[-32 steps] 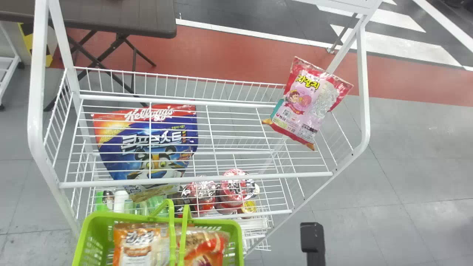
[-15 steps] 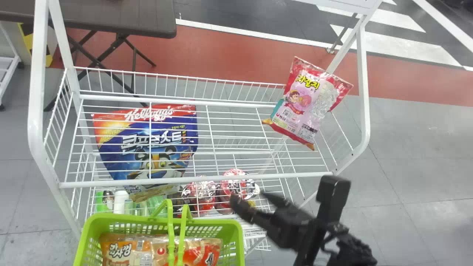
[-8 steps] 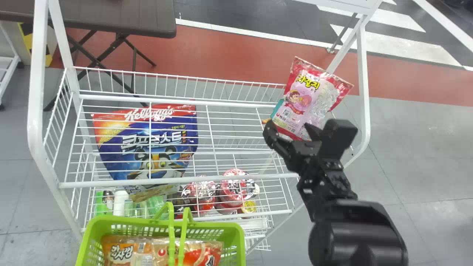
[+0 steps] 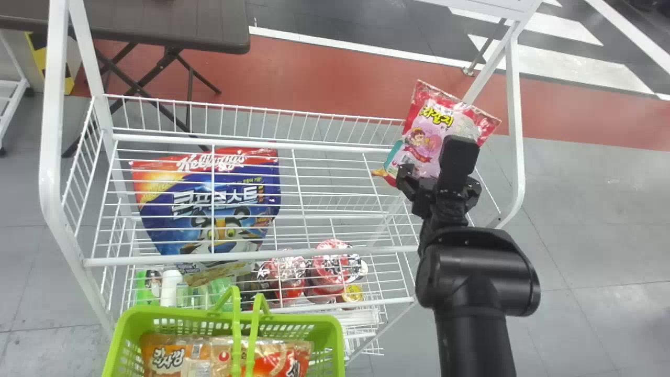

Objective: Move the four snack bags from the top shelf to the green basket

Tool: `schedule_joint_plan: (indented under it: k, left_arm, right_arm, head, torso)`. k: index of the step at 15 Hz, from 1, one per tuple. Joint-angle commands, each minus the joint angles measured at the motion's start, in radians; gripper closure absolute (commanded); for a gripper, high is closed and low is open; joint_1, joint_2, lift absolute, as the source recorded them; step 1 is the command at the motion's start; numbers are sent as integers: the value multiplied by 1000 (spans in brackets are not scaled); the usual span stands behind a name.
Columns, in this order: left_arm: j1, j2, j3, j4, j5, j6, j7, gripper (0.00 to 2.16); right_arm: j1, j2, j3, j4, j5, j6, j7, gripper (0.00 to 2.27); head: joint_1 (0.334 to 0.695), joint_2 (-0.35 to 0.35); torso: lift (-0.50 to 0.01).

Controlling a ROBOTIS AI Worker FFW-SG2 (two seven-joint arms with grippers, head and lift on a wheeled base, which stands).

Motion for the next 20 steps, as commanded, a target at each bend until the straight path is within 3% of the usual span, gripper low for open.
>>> schedule_joint_plan:
  k: [1, 2, 3, 4, 5, 11, 20]
  left_arm:
    - [-3, 0, -1, 0, 0, 2, 3, 1403]
    - [-7, 0, -1, 0, 0, 2, 5, 1403]
    - [-11, -1, -3, 3, 0, 2, 8, 1403]
    - [-13, -3, -3, 5, 0, 2, 8, 1403]
    - [-14, -4, -3, 5, -1, 5, 10, 1403]
    - [-20, -7, -1, 11, 0, 11, 13, 1403]
    - [-28, -9, 11, 11, 2, 17, 16, 1403]
  right_arm:
    - [-47, 7, -19, 48, 17, 42, 2, 97]
    - [-57, 7, -34, 53, 18, 57, 11, 248]
    - [-60, 7, -35, 54, 5, 103, 34, 724]
    - [-60, 3, -35, 54, -3, 128, 57, 1639]
    - [-59, 3, -38, 53, -15, 137, 84, 2199]
    - [36, 5, -19, -68, -67, 57, 130, 2246]
    - [438, 7, 35, -728, -353, 471, 262, 2246]
  head:
    - [695, -350]
    - [695, -350]
    - [695, -350]
    - [695, -350]
    - [695, -350]
    - [695, -350]
    - [695, -350]
  torso:
    - [0]
    - [0]
    - [0]
    - [0]
    - [0]
    - [0]
    - [0]
